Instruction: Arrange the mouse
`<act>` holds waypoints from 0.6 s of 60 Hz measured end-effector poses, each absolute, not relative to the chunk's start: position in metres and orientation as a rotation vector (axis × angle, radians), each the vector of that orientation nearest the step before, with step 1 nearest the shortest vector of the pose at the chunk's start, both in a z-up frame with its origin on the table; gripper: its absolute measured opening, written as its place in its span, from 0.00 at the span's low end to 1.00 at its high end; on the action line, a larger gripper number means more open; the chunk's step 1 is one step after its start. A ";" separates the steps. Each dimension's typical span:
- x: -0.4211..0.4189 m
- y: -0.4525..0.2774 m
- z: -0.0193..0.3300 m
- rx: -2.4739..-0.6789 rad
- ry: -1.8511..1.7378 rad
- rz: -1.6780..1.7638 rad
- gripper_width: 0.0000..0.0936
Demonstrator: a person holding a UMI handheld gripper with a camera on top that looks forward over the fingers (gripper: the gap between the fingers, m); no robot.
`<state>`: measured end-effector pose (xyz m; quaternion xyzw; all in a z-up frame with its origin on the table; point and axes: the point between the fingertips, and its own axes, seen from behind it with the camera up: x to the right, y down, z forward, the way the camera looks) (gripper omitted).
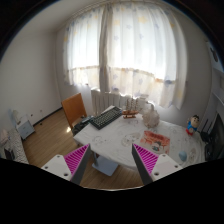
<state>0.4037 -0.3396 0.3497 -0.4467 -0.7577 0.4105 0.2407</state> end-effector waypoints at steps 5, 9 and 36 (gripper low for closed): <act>0.400 -0.334 0.348 -1.216 -2.060 1.100 0.91; 0.398 -0.331 0.346 -1.229 -2.052 1.101 0.91; 0.365 -0.233 0.289 -1.389 -1.964 0.954 0.91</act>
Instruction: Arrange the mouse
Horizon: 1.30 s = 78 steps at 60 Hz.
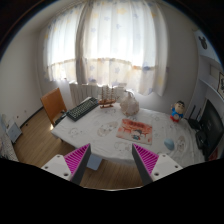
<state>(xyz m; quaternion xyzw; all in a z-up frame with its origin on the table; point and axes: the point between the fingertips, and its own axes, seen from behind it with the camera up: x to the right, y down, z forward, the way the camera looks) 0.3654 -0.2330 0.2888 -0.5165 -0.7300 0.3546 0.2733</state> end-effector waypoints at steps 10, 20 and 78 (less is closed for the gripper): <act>0.351 -0.160 0.255 -1.500 -1.873 0.846 0.91; 0.339 -0.086 0.231 -1.550 -1.774 0.757 0.91; 0.134 0.132 0.029 -1.552 -1.625 0.816 0.91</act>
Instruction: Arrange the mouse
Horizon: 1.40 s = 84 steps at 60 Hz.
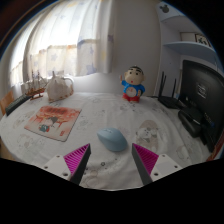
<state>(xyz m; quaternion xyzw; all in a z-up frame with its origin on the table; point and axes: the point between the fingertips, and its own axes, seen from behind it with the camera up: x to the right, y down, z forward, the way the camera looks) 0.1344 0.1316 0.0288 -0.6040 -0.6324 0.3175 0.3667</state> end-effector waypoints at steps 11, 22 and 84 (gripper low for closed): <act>0.092 0.140 -0.002 -1.576 -1.660 0.825 0.91; 0.064 0.152 -0.009 -1.597 -1.661 0.811 0.91; -0.019 -0.107 0.063 -1.616 -1.692 0.954 0.41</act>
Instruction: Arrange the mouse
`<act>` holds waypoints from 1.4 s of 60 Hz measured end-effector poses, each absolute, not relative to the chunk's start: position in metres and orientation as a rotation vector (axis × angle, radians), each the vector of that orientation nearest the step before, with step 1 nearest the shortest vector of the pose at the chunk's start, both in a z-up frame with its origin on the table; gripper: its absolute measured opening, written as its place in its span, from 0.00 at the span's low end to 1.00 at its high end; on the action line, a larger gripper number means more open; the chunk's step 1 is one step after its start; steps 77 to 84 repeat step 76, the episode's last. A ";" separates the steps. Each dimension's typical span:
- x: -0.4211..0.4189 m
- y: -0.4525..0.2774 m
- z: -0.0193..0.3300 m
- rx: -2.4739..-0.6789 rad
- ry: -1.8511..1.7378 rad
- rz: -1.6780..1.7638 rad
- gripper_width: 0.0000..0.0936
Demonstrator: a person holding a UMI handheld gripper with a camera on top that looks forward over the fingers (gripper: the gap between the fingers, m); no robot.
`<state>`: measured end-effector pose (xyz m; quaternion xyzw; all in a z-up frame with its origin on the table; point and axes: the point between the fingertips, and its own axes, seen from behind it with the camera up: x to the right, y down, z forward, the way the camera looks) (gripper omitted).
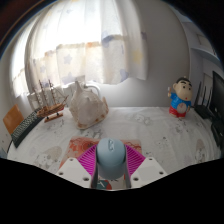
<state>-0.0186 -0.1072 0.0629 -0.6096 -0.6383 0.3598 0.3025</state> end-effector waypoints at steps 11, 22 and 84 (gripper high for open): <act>-0.017 -0.135 -0.011 -1.667 -1.706 0.802 0.45; -0.005 -0.141 0.009 -1.698 -1.726 0.751 0.92; 0.173 -0.128 0.236 -1.742 -1.596 0.650 0.91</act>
